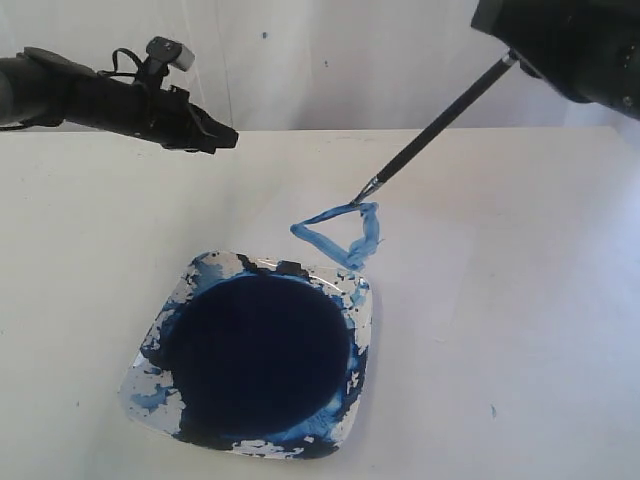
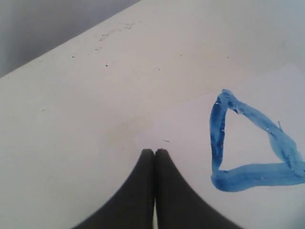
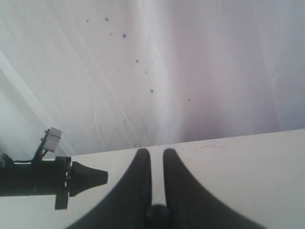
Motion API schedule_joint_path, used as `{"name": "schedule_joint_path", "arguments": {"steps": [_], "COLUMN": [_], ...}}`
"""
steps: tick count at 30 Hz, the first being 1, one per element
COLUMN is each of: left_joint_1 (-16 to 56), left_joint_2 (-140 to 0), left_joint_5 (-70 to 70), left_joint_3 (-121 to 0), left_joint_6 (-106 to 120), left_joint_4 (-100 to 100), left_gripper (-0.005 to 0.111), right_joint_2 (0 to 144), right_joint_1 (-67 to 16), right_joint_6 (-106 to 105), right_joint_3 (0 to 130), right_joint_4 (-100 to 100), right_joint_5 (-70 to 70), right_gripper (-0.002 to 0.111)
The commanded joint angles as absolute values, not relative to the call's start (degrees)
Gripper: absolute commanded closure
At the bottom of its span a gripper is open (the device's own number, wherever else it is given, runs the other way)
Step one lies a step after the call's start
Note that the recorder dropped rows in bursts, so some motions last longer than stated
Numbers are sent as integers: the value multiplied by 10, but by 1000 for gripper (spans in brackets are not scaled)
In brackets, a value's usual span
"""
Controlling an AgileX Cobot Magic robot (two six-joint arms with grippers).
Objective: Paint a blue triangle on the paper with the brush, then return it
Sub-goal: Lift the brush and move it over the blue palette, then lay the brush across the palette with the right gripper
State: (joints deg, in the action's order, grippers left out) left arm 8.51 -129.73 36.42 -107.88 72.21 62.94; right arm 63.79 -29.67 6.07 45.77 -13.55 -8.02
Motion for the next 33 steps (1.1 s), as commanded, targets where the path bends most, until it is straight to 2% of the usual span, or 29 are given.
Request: {"name": "schedule_joint_path", "arguments": {"steps": [1, 13, 21, 26, 33], "left_joint_1": [83, 83, 83, 83, 83], "left_joint_2": [-1235, -1064, -953, -946, -946], "left_joint_5": [344, 304, 264, 274, 276], "left_joint_3": [-1017, -835, -711, -685, -667], "left_joint_6": [718, 734, 735, 732, 735], "left_joint_4": [651, 668, 672, 677, 676], "left_gripper": [107, 107, 107, 107, 107], "right_joint_2": [633, 565, 561, 561, 562], "right_joint_1": [-296, -296, -298, -298, -344], "right_joint_6": [93, 171, 321, 410, 469], "right_joint_3": [422, 346, 261, 218, 205], "right_joint_4": [-163, -171, -182, -180, -148], "right_joint_5": [-112, -128, -133, -143, -183], "right_gripper": [107, 107, 107, 107, 107]}}
